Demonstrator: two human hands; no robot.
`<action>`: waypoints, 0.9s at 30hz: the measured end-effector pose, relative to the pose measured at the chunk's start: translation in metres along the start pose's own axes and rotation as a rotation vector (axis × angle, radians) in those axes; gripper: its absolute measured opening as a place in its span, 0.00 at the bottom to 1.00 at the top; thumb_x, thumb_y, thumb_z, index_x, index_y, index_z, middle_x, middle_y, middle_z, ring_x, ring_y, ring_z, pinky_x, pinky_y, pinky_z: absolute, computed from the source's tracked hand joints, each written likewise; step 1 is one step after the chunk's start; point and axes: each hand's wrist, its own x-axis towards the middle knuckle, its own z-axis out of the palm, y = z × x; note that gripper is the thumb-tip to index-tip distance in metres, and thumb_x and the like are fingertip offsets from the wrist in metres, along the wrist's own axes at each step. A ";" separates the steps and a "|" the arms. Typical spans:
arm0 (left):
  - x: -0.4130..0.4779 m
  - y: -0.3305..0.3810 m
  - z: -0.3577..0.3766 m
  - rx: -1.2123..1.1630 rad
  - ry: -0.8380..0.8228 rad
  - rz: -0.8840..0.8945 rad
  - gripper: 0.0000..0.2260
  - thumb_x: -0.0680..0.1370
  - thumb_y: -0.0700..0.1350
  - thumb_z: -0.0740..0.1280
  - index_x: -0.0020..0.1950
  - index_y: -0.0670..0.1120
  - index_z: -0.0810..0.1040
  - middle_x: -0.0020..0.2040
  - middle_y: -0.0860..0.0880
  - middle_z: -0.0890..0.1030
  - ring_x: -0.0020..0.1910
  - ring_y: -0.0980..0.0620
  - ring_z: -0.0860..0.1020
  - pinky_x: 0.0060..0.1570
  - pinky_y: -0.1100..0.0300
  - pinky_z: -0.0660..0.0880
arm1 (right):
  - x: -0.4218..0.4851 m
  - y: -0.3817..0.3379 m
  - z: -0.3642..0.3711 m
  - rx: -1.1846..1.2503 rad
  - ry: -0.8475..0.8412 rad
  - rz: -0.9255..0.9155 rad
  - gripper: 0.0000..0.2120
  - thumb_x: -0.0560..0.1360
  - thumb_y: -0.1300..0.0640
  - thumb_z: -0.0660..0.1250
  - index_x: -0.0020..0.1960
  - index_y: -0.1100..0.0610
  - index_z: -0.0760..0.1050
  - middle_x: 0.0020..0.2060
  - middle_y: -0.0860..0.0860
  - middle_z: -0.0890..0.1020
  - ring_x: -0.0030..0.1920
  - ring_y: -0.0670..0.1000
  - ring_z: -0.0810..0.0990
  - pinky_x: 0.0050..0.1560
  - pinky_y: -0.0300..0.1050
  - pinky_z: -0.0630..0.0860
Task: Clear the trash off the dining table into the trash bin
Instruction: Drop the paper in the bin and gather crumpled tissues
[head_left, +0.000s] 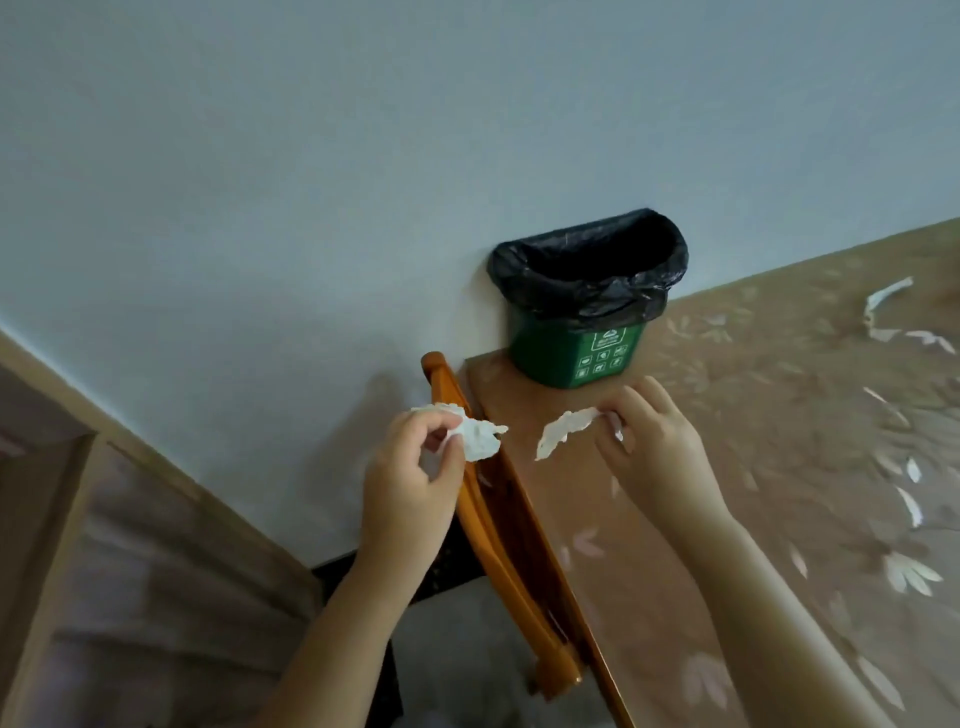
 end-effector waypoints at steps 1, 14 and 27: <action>0.010 0.000 0.007 -0.013 -0.016 0.007 0.06 0.73 0.35 0.68 0.48 0.42 0.78 0.45 0.52 0.78 0.40 0.63 0.75 0.38 0.79 0.69 | 0.009 0.007 0.000 -0.010 0.014 0.008 0.04 0.69 0.68 0.67 0.41 0.61 0.74 0.37 0.54 0.74 0.33 0.49 0.68 0.30 0.44 0.69; 0.151 -0.019 0.068 -0.129 -0.070 0.155 0.06 0.71 0.33 0.68 0.46 0.41 0.78 0.41 0.49 0.78 0.37 0.61 0.75 0.36 0.77 0.69 | 0.155 0.056 0.022 -0.170 0.168 0.040 0.03 0.69 0.70 0.65 0.41 0.65 0.75 0.38 0.59 0.76 0.31 0.55 0.72 0.30 0.44 0.69; 0.228 -0.036 0.108 -0.257 -0.143 0.145 0.06 0.73 0.36 0.68 0.47 0.46 0.78 0.41 0.54 0.78 0.43 0.66 0.74 0.38 0.78 0.68 | 0.221 0.107 0.061 -0.317 0.006 0.291 0.12 0.74 0.59 0.63 0.57 0.61 0.73 0.54 0.58 0.76 0.54 0.58 0.74 0.43 0.51 0.74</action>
